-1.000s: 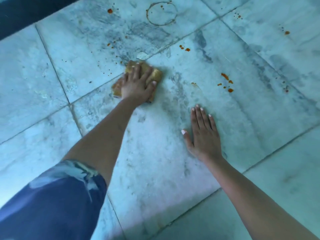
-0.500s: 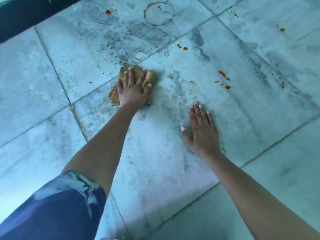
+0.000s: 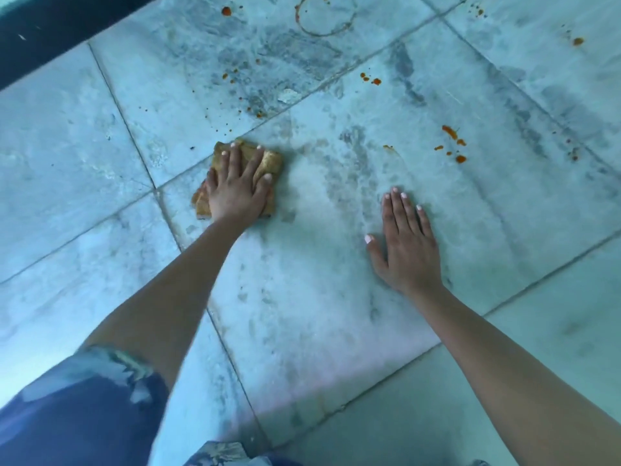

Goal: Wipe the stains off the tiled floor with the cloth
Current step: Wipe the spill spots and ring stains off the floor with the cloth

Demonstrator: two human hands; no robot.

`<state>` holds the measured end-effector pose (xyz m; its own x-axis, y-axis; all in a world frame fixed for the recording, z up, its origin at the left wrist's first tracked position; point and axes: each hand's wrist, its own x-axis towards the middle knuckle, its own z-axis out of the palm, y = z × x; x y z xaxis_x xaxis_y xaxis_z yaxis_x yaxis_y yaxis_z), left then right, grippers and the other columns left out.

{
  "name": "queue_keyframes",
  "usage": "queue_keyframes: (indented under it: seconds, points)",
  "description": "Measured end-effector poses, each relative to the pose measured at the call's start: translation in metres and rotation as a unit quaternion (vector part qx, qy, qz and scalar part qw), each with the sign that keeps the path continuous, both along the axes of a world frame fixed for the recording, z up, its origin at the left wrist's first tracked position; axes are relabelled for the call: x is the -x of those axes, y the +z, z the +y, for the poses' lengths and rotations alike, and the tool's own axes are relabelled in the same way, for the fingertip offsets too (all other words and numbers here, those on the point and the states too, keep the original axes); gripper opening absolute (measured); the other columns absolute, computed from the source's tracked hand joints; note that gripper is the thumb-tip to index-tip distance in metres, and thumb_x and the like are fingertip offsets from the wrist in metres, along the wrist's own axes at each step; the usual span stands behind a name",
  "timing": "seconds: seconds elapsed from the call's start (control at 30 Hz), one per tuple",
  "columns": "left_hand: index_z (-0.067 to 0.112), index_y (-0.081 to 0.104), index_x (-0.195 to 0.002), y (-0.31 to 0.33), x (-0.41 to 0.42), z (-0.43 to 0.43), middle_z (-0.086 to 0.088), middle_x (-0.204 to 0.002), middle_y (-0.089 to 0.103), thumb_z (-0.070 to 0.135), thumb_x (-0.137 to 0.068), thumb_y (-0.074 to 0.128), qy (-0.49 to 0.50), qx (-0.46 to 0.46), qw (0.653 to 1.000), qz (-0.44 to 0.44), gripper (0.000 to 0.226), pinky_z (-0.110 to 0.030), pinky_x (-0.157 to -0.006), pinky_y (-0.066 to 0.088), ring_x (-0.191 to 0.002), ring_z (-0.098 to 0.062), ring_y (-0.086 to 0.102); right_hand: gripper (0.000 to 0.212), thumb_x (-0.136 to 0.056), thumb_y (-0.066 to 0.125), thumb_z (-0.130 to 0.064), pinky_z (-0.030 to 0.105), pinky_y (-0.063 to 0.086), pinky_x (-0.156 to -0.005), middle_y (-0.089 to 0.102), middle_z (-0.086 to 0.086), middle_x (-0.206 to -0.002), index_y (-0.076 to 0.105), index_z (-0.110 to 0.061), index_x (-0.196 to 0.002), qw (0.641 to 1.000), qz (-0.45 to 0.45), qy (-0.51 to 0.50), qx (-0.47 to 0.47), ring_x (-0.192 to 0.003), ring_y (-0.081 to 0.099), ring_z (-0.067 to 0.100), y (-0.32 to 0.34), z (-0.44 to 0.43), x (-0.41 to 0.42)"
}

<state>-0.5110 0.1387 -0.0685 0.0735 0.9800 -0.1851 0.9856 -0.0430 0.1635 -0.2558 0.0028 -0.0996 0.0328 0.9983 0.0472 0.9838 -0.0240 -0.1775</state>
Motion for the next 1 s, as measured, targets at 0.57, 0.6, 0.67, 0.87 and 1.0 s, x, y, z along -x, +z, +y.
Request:
queue_keyframes:
  seconds: [0.57,0.6,0.67,0.87,1.0]
  points:
    - [0.041,0.013,-0.148,0.007,-0.073,0.001,0.002,-0.160,0.000,0.049,-0.098,0.026,-0.090,0.031,0.995,-0.018,0.052,-0.049,-0.117,0.002,-0.147,-0.021,-0.002,0.067,-0.094,0.025,-0.041,0.036,0.011,-0.115,0.029,0.020,-0.151,0.028,0.003,-0.144,0.995,0.011,-0.102,0.006,-0.140,0.027,0.030,0.012,-0.018,-0.069]
    - [0.042,0.012,-0.148,0.007,-0.096,0.013,0.002,-0.160,-0.001,0.049,-0.099,0.026,-0.102,0.035,0.994,-0.023,0.052,-0.049,-0.116,0.002,-0.147,-0.020,-0.003,0.068,-0.094,0.024,-0.042,0.037,0.011,-0.115,0.029,0.020,-0.151,0.028,0.004,-0.144,0.993,0.013,-0.121,0.008,-0.140,0.027,0.031,0.012,-0.019,-0.080]
    - [0.041,0.012,-0.148,0.007,-0.139,0.026,0.003,-0.160,-0.002,0.049,-0.099,0.024,-0.124,0.040,0.991,-0.036,0.051,-0.049,-0.116,0.000,-0.146,-0.020,-0.004,0.071,-0.092,0.022,-0.044,0.038,0.011,-0.115,0.027,0.020,-0.151,0.028,0.004,-0.144,0.989,0.019,-0.143,0.010,-0.141,0.026,0.031,0.009,-0.019,-0.092]
    - [0.043,0.014,-0.147,-0.001,-0.194,-0.023,0.005,-0.160,0.001,0.054,-0.097,0.022,-0.265,0.007,0.964,-0.038,0.052,-0.046,-0.117,-0.003,-0.147,-0.019,-0.001,0.071,-0.090,0.026,-0.045,0.041,0.013,-0.115,0.026,0.017,-0.153,0.029,0.000,-0.145,0.989,0.014,-0.144,-0.002,-0.141,0.026,0.028,0.003,-0.019,-0.097]
    - [0.041,0.014,-0.147,-0.008,-0.151,-0.018,0.005,-0.159,0.011,0.062,-0.088,0.014,-0.267,-0.029,0.963,-0.006,0.063,-0.047,-0.116,0.003,-0.146,-0.021,0.008,0.070,-0.091,0.027,-0.045,0.041,0.012,-0.117,0.024,0.016,-0.154,0.027,-0.001,-0.146,0.989,0.015,-0.144,-0.007,-0.142,0.023,0.027,0.001,-0.019,-0.097]
